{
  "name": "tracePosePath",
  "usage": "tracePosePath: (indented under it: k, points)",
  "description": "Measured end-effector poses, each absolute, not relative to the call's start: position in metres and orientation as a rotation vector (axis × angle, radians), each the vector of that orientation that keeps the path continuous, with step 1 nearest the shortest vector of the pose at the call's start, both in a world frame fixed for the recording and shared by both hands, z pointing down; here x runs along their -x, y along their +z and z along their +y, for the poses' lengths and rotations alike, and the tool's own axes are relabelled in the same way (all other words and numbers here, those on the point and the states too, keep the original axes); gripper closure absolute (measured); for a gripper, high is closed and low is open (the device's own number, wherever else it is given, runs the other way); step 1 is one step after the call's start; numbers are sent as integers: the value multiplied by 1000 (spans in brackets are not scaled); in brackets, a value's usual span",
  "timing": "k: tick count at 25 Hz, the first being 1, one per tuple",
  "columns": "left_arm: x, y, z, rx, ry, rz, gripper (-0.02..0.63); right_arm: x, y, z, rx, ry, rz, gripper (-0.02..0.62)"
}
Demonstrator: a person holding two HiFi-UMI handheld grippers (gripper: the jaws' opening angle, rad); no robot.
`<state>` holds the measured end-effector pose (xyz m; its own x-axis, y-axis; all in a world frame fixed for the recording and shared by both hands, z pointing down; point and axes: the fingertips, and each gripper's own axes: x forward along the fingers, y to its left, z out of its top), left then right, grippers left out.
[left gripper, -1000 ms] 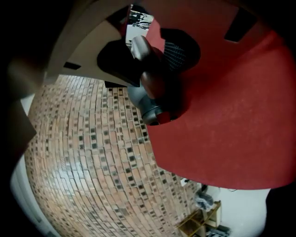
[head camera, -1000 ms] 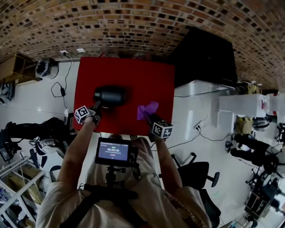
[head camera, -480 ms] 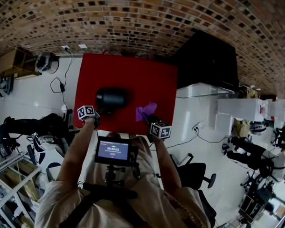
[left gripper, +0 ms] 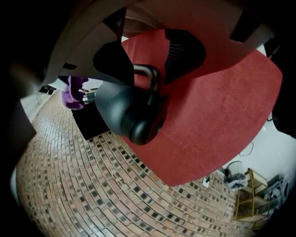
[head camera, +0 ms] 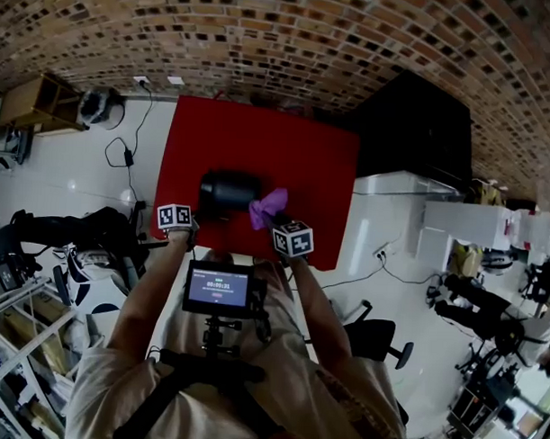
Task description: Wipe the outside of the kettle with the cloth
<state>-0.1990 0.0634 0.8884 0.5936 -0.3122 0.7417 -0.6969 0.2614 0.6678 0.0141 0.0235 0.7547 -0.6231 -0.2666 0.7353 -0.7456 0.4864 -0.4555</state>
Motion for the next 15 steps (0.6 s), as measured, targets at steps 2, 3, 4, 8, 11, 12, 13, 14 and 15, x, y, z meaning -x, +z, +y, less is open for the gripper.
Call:
tracePosePath:
  k: [2, 3, 4, 8, 11, 12, 13, 14, 15]
  points:
    - [211, 883, 66, -1362, 355, -990, 397, 8, 751, 11, -783, 1030, -2158, 512]
    - [217, 879, 66, -1377, 362, -1002, 397, 17, 751, 1, -772, 1024, -2163, 512]
    - [222, 874, 65, -1396, 371, -1014, 397, 25, 750, -10, -772, 1020, -2162, 512]
    - [237, 854, 51, -1501, 437, -1053, 399, 53, 764, -51, -718, 1058, -2092, 512]
    - [237, 842, 40, -1574, 478, -1057, 408, 86, 788, -65, -588, 1085, -2020, 512]
    - [234, 838, 36, -1593, 483, -1050, 410, 99, 794, -68, -551, 1094, -2005, 512]
    - [229, 835, 33, -1607, 484, -1038, 409, 112, 799, -71, -516, 1100, -1995, 512]
    - [223, 833, 31, -1613, 480, -1019, 408, 126, 803, -74, -483, 1099, -1988, 512]
    - [216, 832, 30, -1612, 473, -996, 410, 139, 809, -75, -448, 1095, -1978, 512]
